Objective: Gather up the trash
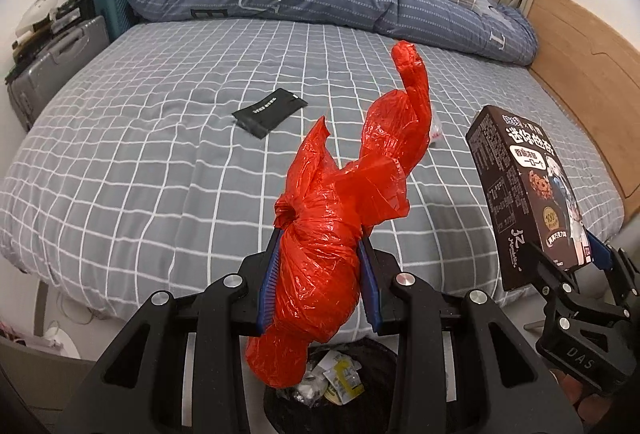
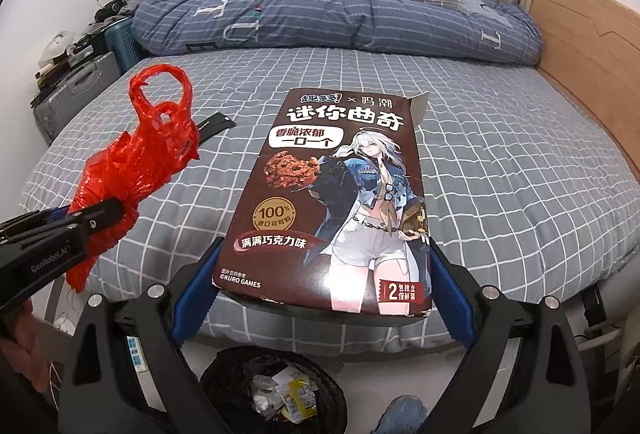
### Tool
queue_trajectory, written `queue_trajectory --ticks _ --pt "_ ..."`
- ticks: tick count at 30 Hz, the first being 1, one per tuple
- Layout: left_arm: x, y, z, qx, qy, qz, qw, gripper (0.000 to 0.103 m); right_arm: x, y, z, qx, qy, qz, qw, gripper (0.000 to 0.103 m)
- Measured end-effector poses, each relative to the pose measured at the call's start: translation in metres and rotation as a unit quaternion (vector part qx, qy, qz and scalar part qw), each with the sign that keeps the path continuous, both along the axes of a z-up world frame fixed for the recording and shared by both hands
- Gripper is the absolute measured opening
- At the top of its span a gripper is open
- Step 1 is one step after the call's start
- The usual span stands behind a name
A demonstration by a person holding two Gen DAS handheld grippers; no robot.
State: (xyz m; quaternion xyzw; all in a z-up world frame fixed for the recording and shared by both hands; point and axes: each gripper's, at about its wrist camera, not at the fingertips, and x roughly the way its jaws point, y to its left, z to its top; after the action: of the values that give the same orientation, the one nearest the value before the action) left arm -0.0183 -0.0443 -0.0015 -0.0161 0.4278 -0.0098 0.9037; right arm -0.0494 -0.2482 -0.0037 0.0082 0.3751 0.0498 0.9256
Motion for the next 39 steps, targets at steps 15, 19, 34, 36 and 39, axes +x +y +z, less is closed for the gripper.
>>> queue_trajectory --ticks 15,19,34,36,39 --pt "-0.061 0.001 -0.021 -0.008 0.013 0.006 0.9999 0.034 -0.056 0.010 -0.019 0.007 0.013 0.015 1.000 0.089" --pt "-0.078 0.000 -0.028 -0.009 0.017 0.005 0.9998 0.034 -0.070 0.013 -0.024 0.006 0.018 0.020 1.000 0.089" --pt "-0.131 0.002 -0.074 -0.010 0.059 0.008 0.9982 0.034 -0.124 0.014 -0.065 -0.002 0.059 0.040 0.997 0.089" --pt "-0.137 0.001 -0.080 -0.009 0.066 0.007 0.9978 0.034 -0.130 0.012 -0.071 0.002 0.070 0.039 0.997 0.089" --pt "-0.146 0.001 -0.087 -0.009 0.072 0.008 0.9973 0.034 -0.139 0.013 -0.079 0.002 0.083 0.041 0.996 0.089"
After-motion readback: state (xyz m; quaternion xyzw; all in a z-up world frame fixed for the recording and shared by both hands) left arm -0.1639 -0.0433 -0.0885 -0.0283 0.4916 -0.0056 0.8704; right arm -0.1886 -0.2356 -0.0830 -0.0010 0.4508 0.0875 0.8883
